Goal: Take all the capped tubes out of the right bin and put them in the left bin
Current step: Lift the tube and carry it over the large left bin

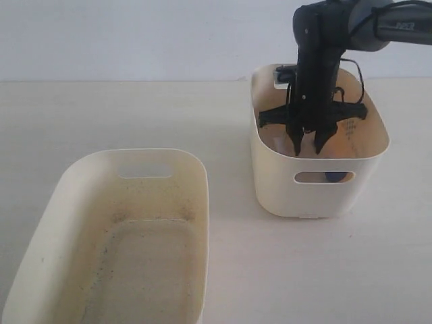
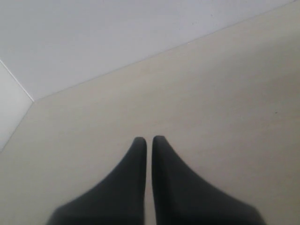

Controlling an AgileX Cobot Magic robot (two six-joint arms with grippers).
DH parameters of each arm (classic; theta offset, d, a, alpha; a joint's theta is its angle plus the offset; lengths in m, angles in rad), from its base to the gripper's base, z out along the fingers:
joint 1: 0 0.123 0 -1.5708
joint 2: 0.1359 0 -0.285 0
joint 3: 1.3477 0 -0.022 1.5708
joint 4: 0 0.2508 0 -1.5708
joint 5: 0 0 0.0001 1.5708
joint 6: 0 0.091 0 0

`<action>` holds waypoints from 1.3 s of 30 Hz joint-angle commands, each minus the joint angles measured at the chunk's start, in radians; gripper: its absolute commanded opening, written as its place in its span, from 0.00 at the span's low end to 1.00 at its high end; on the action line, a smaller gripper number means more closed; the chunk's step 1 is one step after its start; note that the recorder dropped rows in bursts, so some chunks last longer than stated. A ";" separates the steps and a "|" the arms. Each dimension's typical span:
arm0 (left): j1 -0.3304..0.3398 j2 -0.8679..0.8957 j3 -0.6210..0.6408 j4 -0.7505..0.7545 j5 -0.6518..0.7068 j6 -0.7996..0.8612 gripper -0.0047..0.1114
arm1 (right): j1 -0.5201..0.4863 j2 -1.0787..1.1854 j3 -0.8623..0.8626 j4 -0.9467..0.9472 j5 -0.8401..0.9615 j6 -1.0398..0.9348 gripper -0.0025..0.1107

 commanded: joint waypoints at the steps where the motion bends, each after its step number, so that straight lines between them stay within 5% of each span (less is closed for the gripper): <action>1: -0.005 0.000 -0.004 -0.003 -0.001 -0.010 0.08 | -0.019 -0.111 0.002 -0.050 0.032 -0.015 0.02; 6: -0.005 0.000 -0.004 -0.003 -0.001 -0.010 0.08 | -0.019 -0.203 0.008 -0.041 0.032 -0.066 0.02; 12: -0.005 0.000 -0.004 -0.003 -0.001 -0.010 0.08 | 0.023 -0.381 0.106 0.190 0.032 -0.208 0.02; 22: -0.005 0.000 -0.004 -0.003 -0.001 -0.010 0.08 | 0.579 -0.609 0.331 0.299 0.032 -0.412 0.02; 30: -0.005 0.000 -0.004 -0.003 -0.001 -0.010 0.08 | 0.680 -0.606 0.411 0.295 0.004 -0.442 0.03; 33: -0.005 0.000 -0.004 -0.003 -0.001 -0.010 0.08 | 0.680 -0.604 0.437 0.295 -0.061 -0.445 0.14; 39: -0.005 0.000 -0.004 -0.003 -0.001 -0.010 0.08 | 0.680 -0.594 0.442 0.297 -0.133 -0.454 0.59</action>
